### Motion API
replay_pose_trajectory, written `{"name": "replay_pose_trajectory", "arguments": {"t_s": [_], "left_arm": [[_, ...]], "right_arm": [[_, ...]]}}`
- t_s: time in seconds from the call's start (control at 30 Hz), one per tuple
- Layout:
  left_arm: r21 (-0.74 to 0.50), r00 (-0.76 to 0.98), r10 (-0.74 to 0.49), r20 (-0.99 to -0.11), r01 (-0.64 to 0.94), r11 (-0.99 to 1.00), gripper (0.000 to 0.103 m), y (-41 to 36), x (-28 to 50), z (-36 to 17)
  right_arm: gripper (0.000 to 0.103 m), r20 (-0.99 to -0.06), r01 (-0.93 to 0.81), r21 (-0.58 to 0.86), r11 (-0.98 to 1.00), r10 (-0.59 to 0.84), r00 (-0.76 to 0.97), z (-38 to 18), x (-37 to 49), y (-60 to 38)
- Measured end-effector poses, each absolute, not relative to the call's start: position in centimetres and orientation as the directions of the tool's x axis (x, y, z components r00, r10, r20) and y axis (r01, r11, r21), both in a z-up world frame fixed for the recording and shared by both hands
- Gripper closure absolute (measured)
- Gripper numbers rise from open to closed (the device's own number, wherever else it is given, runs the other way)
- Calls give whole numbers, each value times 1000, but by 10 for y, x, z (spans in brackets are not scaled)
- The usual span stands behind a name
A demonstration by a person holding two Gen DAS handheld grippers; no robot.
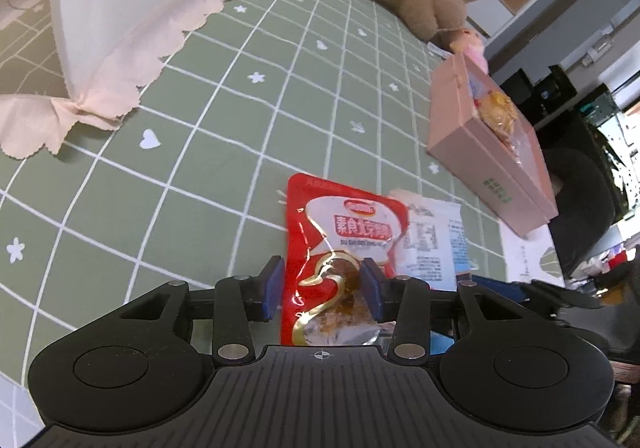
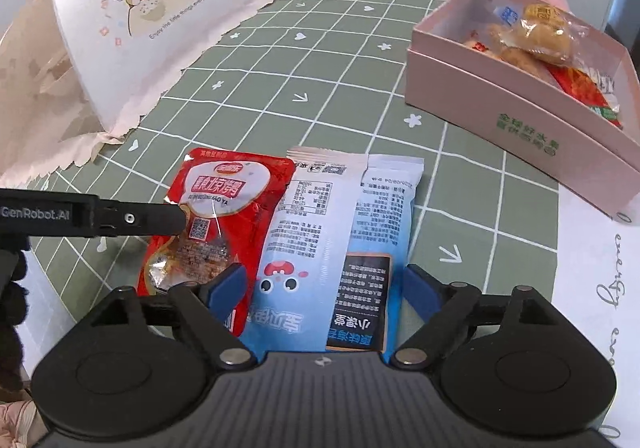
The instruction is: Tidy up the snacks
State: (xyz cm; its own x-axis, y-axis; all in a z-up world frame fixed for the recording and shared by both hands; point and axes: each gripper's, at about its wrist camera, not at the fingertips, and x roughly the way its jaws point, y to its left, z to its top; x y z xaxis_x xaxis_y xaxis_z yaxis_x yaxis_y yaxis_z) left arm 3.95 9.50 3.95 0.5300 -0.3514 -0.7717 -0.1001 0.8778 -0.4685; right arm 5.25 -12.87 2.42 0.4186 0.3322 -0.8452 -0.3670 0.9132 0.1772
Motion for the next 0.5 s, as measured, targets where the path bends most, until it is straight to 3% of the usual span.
{"name": "replay_pose_trajectory", "arguments": {"t_s": [0.33, 0.5], "left_arm": [[-565, 558, -466, -686, -7, 825, 57, 85, 43, 69], [-545, 555, -467, -688, 29, 838, 57, 79, 44, 77]], "right_arm": [[17, -843, -337, 185, 923, 326, 429, 24, 51, -143], [17, -842, -334, 192, 923, 329, 427, 25, 50, -146]]}}
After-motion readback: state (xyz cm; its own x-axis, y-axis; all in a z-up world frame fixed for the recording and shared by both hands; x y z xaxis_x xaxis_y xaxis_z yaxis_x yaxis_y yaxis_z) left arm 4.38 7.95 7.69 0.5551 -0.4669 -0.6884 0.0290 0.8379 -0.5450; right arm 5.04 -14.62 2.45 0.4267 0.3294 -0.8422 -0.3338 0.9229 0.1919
